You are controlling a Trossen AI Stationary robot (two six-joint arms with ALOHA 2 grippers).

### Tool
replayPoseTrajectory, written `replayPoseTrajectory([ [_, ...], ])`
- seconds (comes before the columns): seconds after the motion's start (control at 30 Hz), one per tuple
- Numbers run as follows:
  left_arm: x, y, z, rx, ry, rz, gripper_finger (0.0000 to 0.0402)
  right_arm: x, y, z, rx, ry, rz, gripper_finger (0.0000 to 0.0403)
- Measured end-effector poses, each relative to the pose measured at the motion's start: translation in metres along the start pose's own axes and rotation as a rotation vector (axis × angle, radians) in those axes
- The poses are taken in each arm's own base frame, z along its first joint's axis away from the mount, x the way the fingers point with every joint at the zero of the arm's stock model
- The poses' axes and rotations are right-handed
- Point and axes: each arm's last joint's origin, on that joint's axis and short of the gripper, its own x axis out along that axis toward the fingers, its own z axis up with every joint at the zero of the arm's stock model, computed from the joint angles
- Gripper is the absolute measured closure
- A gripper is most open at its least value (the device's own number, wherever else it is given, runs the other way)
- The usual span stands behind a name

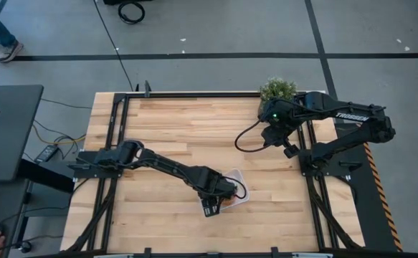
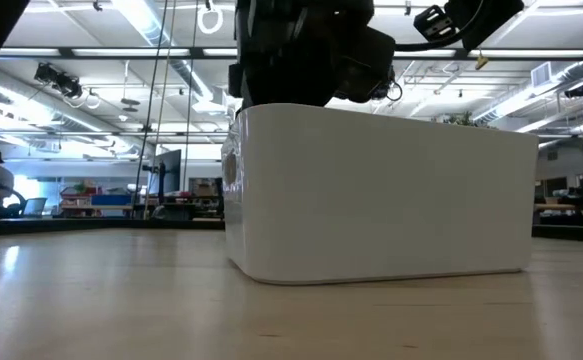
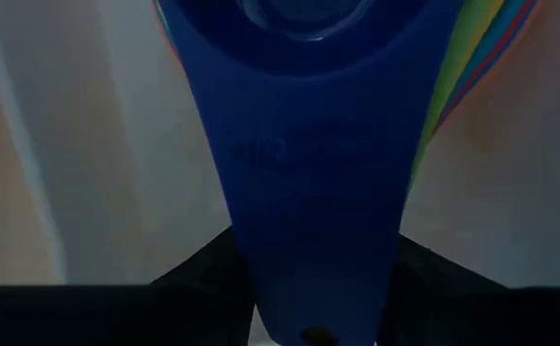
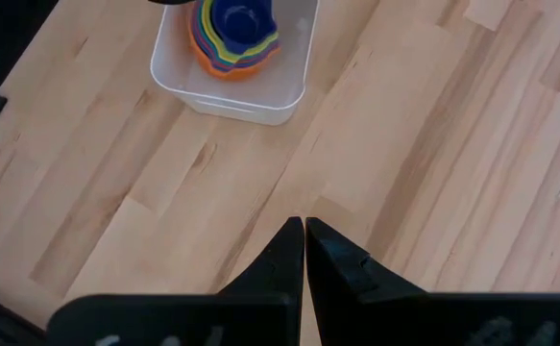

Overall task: Nest measuring cups in basket
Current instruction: Put the nested measuring cups into the white bin

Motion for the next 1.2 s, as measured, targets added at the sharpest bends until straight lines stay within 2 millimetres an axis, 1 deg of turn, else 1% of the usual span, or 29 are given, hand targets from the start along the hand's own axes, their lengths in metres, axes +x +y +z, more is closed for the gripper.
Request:
replayPoseTrajectory([
  [0.13, 0.0, 0.001, 0.0, -0.034, 0.033, -0.054, 0.0242, 0.0, 0.0, 0.0, 0.0, 0.0, 0.0, 0.0381],
  [0.57, -0.001, 0.008, 0.005, -0.06, 0.017, -0.044, 0.0241, 0.0, 0.0, 0.0, -0.001, 0.0, 0.0, 0.0381],
  [0.8, -0.001, 0.006, 0.008, 0.03, -0.014, -0.063, 0.0241, 0.0, 0.0, 0.0, -0.001, 0.003, -0.004, 0.0381],
  [1.07, -0.001, 0.008, 0.008, 0.015, 0.001, -0.066, 0.0241, 0.0, 0.0, 0.0, -0.002, 0.004, -0.005, 0.0381],
  [1.2, -0.002, 0.011, 0.008, 0.011, 0.032, -0.097, 0.0242, 0.0, 0.0, 0.0, -0.002, 0.005, -0.005, 0.0381],
])
